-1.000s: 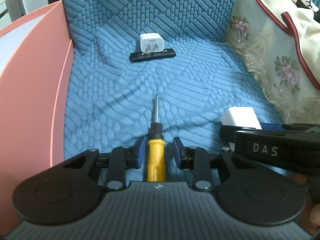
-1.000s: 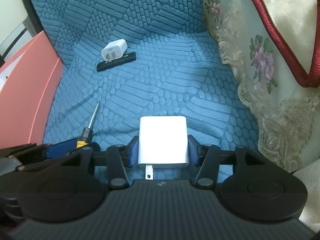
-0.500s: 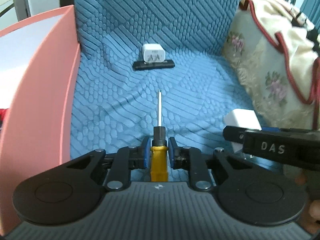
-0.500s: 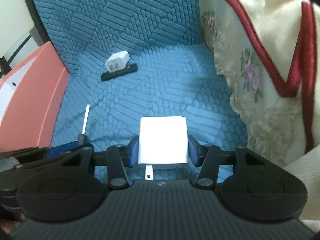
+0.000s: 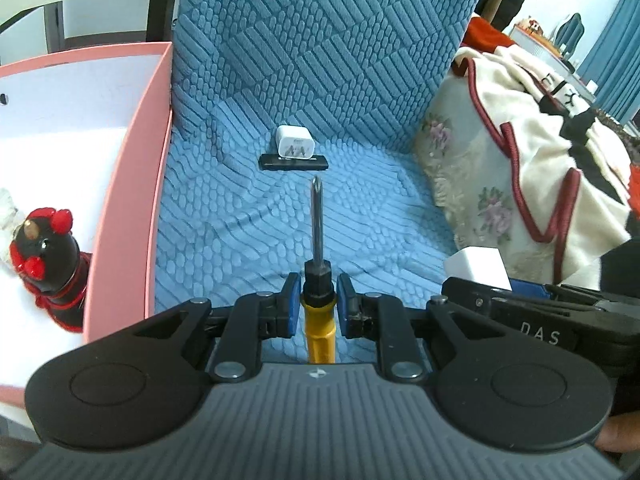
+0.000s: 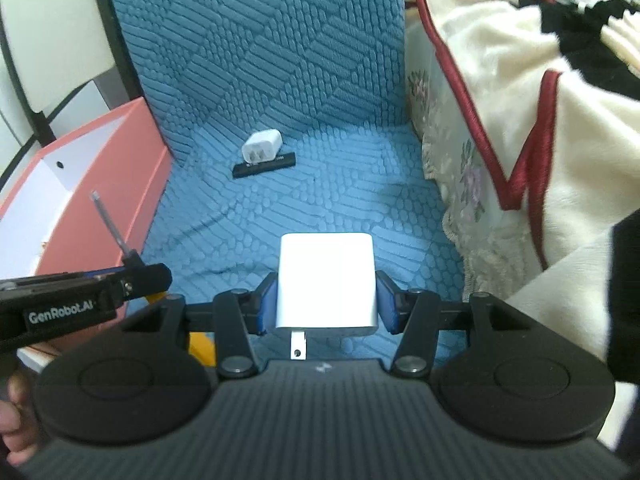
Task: Organize rigid objects
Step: 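Lift and carry the screwdriver and large charger toward the pink box with both grippers, then lower the screwdriver and charger into the pink box and open both grippers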
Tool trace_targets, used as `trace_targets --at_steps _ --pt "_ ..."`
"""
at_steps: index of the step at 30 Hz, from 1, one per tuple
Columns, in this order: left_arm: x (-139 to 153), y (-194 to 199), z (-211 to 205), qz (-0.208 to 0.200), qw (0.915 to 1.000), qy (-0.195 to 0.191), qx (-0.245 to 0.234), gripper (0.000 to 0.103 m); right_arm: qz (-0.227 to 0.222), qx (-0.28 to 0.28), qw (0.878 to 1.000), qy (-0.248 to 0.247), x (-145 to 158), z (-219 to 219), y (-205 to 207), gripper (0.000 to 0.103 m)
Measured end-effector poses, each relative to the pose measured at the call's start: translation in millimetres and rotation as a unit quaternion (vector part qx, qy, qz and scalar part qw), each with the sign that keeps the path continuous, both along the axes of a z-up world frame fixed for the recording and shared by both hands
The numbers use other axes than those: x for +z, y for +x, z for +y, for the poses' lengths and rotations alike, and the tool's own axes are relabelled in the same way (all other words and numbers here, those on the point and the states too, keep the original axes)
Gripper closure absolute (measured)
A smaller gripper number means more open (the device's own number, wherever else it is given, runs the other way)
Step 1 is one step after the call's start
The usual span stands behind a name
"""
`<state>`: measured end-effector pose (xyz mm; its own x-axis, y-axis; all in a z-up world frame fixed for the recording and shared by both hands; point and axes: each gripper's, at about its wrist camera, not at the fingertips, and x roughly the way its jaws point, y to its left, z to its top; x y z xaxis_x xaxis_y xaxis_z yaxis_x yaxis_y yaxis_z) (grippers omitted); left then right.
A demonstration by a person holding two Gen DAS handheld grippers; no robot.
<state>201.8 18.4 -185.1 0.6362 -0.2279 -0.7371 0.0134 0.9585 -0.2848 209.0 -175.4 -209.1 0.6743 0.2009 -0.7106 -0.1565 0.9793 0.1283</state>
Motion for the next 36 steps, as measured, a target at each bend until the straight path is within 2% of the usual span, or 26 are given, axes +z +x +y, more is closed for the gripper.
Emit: trace_targets --at_steps 9,22,30,36 --pt "23.6 -19.9 5.3 -0.006 0.9999 -0.008 0.0 0.081 -0.018 0.024 0.999 -0.012 26.1 12.6 -23.8 0.05" --pt "89.5 -67.7 28.4 -0.033 0.9994 -0.007 -0.005 0.081 -0.04 0.042 0.998 -0.013 75.6 32.3 -76.7 0.05" --pt "116.9 -97.5 59.6 -0.04 0.9988 -0.015 0.024 0.081 -0.051 0.072 0.996 -0.017 100.7 59.1 -99.9 0.05" --pt "130.1 -114.7 87.1 -0.044 0.998 -0.008 0.044 0.081 -0.062 0.098 0.993 -0.013 112.6 86.4 -110.4 0.05"
